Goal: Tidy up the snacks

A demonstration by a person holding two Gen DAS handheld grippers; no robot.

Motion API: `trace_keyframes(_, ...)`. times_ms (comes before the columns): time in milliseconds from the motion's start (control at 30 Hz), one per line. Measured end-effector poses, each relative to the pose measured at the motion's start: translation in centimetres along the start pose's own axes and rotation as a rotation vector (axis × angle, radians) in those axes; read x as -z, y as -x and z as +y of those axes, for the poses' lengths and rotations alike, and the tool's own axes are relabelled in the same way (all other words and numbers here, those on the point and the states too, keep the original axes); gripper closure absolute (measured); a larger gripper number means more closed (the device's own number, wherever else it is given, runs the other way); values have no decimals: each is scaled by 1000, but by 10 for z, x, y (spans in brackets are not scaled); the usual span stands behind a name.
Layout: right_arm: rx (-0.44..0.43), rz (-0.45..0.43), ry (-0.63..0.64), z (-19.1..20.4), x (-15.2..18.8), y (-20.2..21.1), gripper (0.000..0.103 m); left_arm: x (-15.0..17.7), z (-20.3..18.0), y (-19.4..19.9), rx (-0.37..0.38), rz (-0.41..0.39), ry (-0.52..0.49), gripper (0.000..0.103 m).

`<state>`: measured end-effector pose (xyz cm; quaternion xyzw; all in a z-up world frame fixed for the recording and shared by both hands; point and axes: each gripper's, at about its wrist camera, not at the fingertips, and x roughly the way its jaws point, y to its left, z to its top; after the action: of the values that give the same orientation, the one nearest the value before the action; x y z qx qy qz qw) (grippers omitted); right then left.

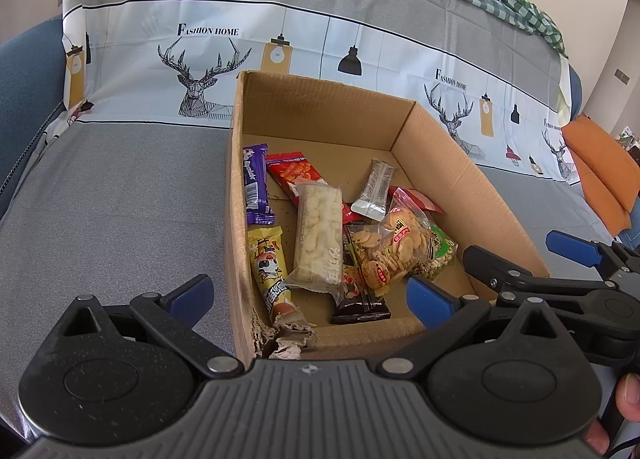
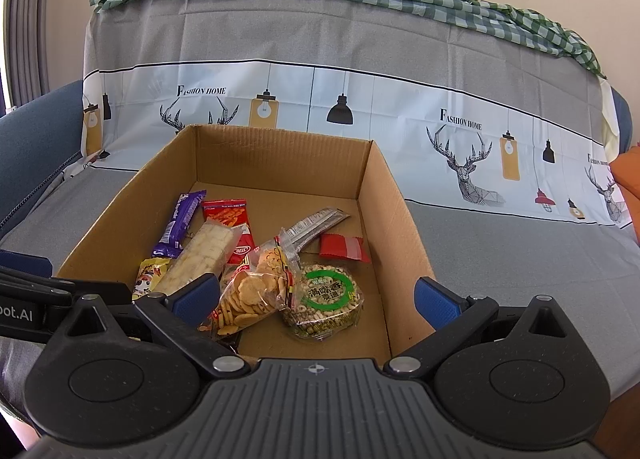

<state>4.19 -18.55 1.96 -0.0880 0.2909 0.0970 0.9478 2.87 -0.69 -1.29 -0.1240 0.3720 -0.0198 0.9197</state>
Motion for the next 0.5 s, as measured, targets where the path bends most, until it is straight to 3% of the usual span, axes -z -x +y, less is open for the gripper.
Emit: trace_keyframes(500, 6, 16, -8, 0, -1, -2, 1, 0, -1, 1, 12, -13, -16, 1)
